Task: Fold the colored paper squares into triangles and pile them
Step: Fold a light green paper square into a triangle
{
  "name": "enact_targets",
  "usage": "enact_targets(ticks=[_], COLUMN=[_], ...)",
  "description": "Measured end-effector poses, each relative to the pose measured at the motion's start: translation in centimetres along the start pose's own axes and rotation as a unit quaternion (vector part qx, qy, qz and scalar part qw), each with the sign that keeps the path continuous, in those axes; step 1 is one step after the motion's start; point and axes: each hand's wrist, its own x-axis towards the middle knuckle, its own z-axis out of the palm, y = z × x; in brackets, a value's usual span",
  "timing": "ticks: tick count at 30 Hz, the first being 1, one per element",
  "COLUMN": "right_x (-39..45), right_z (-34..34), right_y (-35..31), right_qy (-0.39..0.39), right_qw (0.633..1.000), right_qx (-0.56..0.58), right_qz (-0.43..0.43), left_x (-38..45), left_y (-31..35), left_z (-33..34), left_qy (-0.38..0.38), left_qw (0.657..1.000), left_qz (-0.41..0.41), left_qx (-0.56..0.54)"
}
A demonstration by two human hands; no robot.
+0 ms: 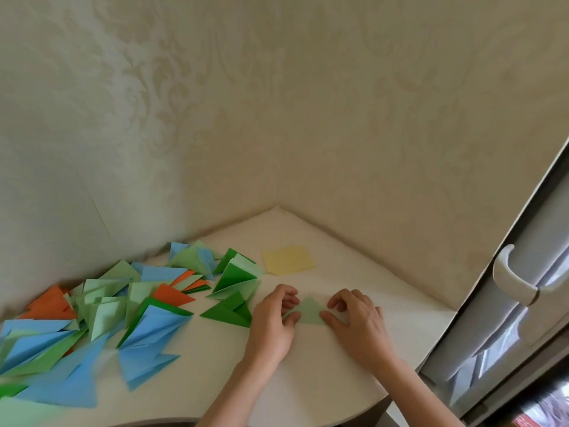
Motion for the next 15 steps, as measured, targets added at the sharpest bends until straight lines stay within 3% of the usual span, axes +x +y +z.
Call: enact_targets(ticks=[6, 11, 15], right_x=[-0.3, -0.5, -0.7], right_z=[-0.2, -0.4, -0.3], right_y=[-0.5, -0.9, -1.0], right_qy=[-0.006, -0.009, -0.002], right_qw=[1.0, 0.999, 1.0], right_qx=[-0.015, -0.047, -0.03], right_qz=[0.006, 0.008, 0.01], left_x=[-0.2, -0.9, -0.8], left_y=[0.4, 1.3, 1.4], left_z=[-0.3, 0.7, 0.9], left_qy=[-0.001, 0.037, 0.038], left_qw=[1.0, 0.992, 0.995], left_qz=[0.011, 0.061, 0.034], left_qx=[0.022, 0.101, 0.083])
